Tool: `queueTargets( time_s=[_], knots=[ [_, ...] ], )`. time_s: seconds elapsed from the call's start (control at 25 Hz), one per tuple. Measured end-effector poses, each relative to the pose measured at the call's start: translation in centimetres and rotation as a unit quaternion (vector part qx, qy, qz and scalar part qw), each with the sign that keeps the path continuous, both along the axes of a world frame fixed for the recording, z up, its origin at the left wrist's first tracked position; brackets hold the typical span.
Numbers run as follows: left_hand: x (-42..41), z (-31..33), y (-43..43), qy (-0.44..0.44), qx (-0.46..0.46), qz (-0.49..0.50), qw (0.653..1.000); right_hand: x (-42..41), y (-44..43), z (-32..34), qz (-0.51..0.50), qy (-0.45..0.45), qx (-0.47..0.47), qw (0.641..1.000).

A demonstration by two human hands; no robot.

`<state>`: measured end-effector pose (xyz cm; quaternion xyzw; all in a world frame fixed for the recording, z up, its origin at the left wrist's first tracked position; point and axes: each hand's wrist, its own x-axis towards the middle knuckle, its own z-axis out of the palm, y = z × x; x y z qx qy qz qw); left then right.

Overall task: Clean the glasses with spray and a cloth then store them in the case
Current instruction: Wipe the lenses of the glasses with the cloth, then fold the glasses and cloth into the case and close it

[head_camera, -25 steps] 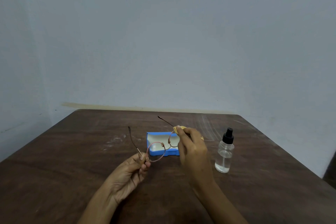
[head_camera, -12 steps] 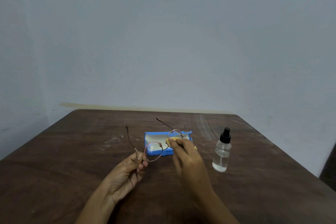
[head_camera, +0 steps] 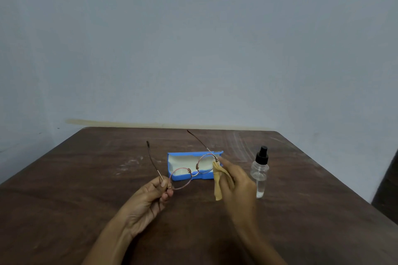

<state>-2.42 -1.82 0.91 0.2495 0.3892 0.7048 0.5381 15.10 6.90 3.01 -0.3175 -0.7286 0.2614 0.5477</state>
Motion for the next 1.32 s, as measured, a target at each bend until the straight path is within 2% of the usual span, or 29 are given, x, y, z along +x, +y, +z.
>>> queueTargets(
  time_s=[0.12,0.16,0.24,0.32,0.36,0.4,0.48,0.64,0.8,0.88,1.08,1.32],
  knots=[
    [0.4,0.2,0.0,0.044,0.012,0.004,0.999,1.0,0.9,0.1,0.046,0.081,-0.197,0.976],
    [0.5,0.2,0.0,0.056,0.018,0.007,0.998,1.2,1.1,0.1,0.075,0.123,-0.275,0.951],
    [0.6,0.2,-0.1,0.075,0.026,0.01,0.997,1.6,1.5,0.3,0.127,0.208,-0.425,0.872],
    [0.7,0.2,0.0,0.085,0.029,0.012,0.996,2.0,1.8,0.4,0.157,0.272,-0.517,0.796],
    [0.7,0.2,0.0,0.089,0.031,0.014,0.995,2.2,1.8,0.4,0.161,0.284,-0.537,0.778],
    [0.7,0.1,0.0,0.092,0.031,0.015,0.995,2.4,1.9,0.3,0.156,0.274,-0.543,0.778],
    [0.6,0.0,0.1,0.102,0.03,0.015,0.994,3.0,1.9,0.1,0.13,0.21,-0.526,0.814],
    [0.6,-0.1,0.2,0.118,0.029,0.014,0.992,4.0,1.5,-0.1,0.089,0.087,-0.409,0.904],
    [0.7,-0.3,0.2,0.14,0.029,0.013,0.99,4.5,1.9,-0.2,0.012,0.005,-0.301,0.954],
    [0.7,-0.3,0.1,0.165,0.029,0.014,0.986,4.8,2.5,-0.7,-0.028,-0.04,-0.288,0.956],
    [1.3,-0.4,0.2,0.264,0.039,0.033,0.963,5.1,4.0,-2.4,-0.055,-0.033,-0.36,0.931],
    [1.9,-0.2,0.0,0.357,0.027,0.024,0.933,6.2,4.2,-2.5,-0.081,-0.098,-0.346,0.93]
  ],
)
